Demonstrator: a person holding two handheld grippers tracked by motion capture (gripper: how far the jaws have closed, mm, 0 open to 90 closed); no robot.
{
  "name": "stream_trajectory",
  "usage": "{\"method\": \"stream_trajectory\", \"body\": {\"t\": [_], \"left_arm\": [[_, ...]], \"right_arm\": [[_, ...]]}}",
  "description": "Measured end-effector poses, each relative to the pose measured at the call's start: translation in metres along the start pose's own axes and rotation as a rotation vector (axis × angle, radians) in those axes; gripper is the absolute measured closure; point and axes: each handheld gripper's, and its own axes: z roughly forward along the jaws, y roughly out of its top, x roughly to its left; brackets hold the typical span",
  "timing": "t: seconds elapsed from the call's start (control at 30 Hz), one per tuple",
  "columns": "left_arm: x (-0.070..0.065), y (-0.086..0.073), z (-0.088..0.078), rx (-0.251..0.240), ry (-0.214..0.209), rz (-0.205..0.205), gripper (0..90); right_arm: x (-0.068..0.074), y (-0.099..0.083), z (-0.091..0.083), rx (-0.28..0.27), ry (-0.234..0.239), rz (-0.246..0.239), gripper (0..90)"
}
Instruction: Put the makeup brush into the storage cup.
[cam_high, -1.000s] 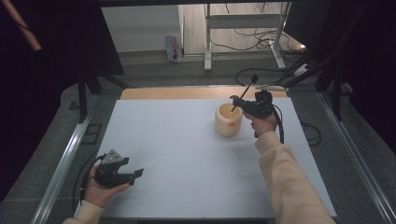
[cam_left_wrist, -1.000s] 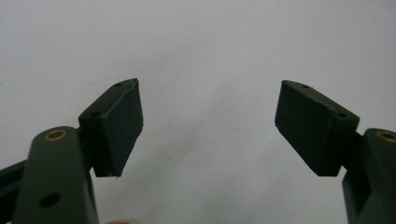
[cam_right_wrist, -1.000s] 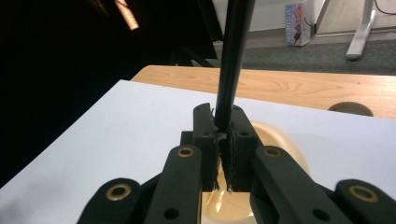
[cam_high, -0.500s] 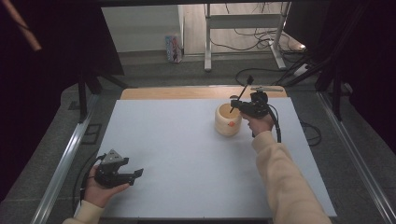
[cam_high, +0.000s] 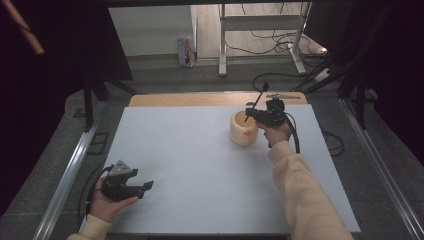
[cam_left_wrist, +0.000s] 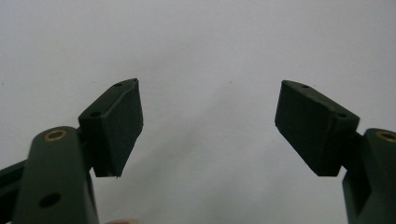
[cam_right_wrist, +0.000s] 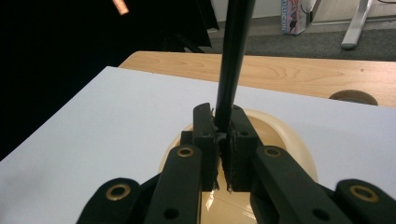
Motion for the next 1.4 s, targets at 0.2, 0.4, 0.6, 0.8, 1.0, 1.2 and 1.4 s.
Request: {"method": "stream_trajectory", "body": {"t": [0.2,0.4,0.6,0.8,1.0,1.2,1.4], "left_arm": [[0.000,0.000,0.000,0.001,-0.001,0.000,24.3],[0.000,0.000,0.000,0.001,-0.001,0.000,24.3],[0.000,0.000,0.000,0.001,0.000,0.002,24.4],[0.000,0.000,0.000,-0.002,-0.001,0.000,24.3],[0.001,0.000,-0.001,-0.003,0.000,0.001,24.3],[0.000,0.001,-0.001,-0.006,0.000,0.002,24.3],[-0.001,0.002,-0.001,-0.012,-0.001,0.008,24.2]], "right_arm": [[0.004,0.001,-0.002,-0.053,-0.031,-0.021,42.3],[0.006,0.003,-0.009,-0.090,-0.057,-0.018,29.0],[0.007,0.002,-0.013,-0.103,-0.081,-0.025,21.7],[0.007,0.006,-0.022,-0.128,-0.096,-0.037,19.0],[0.009,0.009,-0.037,-0.140,-0.102,-0.053,18.0],[0.011,0.006,-0.049,-0.127,-0.088,-0.072,17.3],[0.013,-0.001,-0.059,-0.120,-0.068,-0.081,16.8]]}}
